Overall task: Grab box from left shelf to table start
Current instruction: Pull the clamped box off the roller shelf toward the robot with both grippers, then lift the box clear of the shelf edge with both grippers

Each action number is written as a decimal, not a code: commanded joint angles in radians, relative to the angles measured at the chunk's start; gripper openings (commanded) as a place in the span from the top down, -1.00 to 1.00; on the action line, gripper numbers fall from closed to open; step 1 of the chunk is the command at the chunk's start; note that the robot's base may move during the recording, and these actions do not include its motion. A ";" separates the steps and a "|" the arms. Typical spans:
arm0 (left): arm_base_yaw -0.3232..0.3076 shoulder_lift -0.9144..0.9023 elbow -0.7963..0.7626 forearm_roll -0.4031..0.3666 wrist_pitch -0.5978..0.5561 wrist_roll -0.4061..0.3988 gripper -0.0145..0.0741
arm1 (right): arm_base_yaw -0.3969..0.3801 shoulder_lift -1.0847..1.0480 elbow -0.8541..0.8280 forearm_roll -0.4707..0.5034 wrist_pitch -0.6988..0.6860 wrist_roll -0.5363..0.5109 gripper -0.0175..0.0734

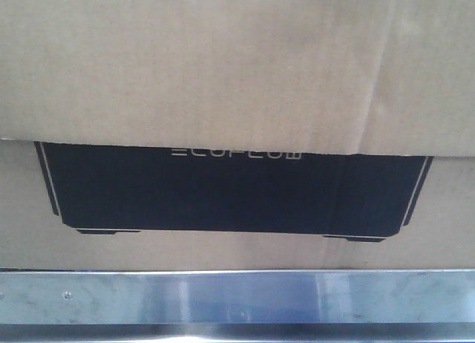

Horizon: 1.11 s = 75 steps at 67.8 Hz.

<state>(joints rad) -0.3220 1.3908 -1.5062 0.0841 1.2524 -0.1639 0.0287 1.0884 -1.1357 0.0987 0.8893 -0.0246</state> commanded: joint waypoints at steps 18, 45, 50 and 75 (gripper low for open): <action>0.001 -0.020 -0.035 0.008 -0.002 -0.010 0.74 | 0.001 0.135 -0.040 0.001 -0.028 -0.004 0.54; -0.001 -0.064 -0.035 0.003 -0.054 -0.032 0.89 | 0.001 0.077 -0.040 -0.013 -0.050 -0.003 0.49; -0.001 -0.099 -0.033 0.003 -0.059 -0.034 0.89 | 0.001 0.028 -0.040 -0.013 -0.065 -0.003 0.49; -0.001 -0.452 0.272 -0.027 -0.285 -0.053 0.88 | 0.001 -0.238 0.102 0.047 -0.102 -0.006 0.49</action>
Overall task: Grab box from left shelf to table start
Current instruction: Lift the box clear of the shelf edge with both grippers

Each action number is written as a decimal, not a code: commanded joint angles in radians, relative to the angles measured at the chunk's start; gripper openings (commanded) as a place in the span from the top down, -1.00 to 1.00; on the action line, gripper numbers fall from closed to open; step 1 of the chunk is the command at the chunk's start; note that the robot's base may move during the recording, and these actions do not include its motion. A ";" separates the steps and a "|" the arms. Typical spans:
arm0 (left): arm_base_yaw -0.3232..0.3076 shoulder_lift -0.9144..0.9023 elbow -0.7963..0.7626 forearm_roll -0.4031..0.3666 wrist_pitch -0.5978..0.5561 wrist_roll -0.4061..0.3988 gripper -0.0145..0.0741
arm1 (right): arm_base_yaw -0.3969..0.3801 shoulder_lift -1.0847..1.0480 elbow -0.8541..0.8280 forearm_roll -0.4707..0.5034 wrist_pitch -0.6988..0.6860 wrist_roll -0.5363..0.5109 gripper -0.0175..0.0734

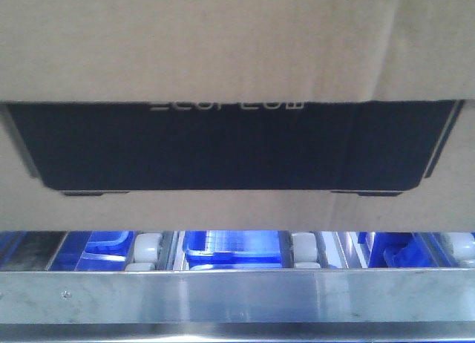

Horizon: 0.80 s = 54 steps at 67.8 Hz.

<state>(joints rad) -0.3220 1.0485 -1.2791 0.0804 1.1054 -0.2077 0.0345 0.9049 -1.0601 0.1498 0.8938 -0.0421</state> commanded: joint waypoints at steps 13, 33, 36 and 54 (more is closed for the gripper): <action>-0.001 -0.338 0.235 -0.045 -0.232 -0.009 0.88 | -0.005 -0.203 0.160 0.017 -0.149 0.006 0.49; -0.001 -0.622 0.330 -0.059 -0.262 -0.009 0.88 | -0.005 -0.428 0.203 0.099 -0.153 0.005 0.49; -0.001 -0.655 0.330 -0.059 -0.269 -0.009 0.88 | -0.005 -0.462 0.203 0.110 -0.155 0.005 0.49; -0.001 -0.785 0.330 -0.061 -0.287 -0.009 0.88 | -0.005 -0.659 0.203 0.129 -0.152 0.005 0.49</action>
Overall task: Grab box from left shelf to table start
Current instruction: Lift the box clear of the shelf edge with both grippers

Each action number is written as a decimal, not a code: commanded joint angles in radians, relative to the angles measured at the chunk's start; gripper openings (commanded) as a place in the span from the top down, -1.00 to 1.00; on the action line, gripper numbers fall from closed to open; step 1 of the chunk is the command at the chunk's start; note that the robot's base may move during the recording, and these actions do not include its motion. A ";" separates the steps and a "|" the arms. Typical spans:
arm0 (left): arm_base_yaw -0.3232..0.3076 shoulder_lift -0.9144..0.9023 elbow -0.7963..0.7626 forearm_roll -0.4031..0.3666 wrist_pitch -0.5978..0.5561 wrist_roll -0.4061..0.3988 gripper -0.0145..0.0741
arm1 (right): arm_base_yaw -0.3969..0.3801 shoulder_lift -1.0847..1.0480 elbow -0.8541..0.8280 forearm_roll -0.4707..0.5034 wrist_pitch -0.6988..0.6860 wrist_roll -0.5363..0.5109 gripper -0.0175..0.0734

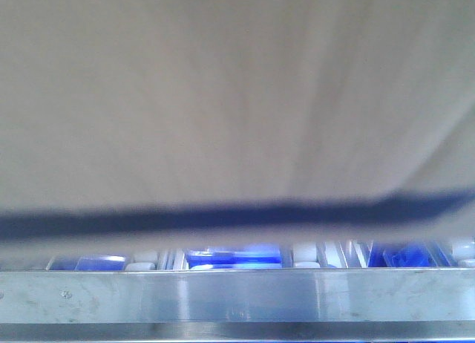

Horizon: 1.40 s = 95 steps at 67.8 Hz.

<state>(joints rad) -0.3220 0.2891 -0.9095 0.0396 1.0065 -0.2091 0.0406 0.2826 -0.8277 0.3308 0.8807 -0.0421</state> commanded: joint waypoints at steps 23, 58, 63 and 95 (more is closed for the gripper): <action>-0.001 -0.062 -0.040 -0.020 -0.252 -0.008 0.88 | -0.011 -0.143 -0.028 -0.048 -0.138 0.005 0.49; -0.001 -0.062 -0.040 -0.020 -0.252 -0.008 0.88 | -0.011 -0.143 -0.028 -0.048 -0.123 0.005 0.49; -0.001 -0.062 -0.040 -0.020 -0.252 -0.008 0.88 | -0.011 -0.143 -0.028 -0.048 -0.123 0.005 0.49; -0.001 -0.062 -0.040 -0.020 -0.252 -0.008 0.88 | -0.012 -0.143 -0.028 -0.048 -0.123 0.005 0.49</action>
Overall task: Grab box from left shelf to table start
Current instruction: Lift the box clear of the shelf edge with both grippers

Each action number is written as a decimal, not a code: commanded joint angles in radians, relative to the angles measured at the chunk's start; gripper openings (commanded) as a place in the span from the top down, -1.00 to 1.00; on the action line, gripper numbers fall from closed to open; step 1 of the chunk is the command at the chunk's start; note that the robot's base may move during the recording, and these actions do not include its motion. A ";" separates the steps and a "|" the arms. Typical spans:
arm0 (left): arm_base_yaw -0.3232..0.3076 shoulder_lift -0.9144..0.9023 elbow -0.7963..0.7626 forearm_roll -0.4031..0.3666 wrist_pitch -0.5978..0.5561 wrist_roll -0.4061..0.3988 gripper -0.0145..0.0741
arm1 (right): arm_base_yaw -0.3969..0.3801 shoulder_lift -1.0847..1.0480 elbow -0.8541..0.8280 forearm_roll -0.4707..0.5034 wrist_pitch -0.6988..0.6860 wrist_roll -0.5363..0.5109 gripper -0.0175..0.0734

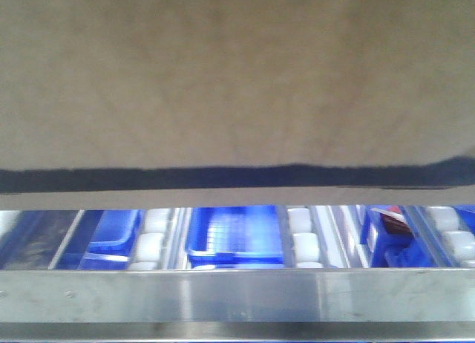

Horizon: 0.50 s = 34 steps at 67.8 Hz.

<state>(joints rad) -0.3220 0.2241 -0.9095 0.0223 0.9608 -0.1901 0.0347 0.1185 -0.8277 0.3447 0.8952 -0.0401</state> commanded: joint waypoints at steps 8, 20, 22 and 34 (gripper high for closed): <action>-0.001 0.003 -0.040 -0.003 -0.207 -0.027 0.88 | -0.006 0.021 -0.028 -0.062 -0.137 0.003 0.49; -0.001 0.003 -0.040 -0.003 -0.207 -0.027 0.88 | -0.006 0.021 -0.028 -0.062 -0.137 0.003 0.49; -0.001 0.003 -0.040 -0.003 -0.207 -0.027 0.88 | -0.006 0.021 -0.028 -0.062 -0.137 0.003 0.49; -0.001 0.003 -0.040 -0.003 -0.207 -0.027 0.88 | -0.006 0.021 -0.028 -0.062 -0.137 0.003 0.49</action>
<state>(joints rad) -0.3220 0.2241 -0.9095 0.0223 0.9608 -0.1901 0.0347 0.1185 -0.8277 0.3447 0.8952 -0.0401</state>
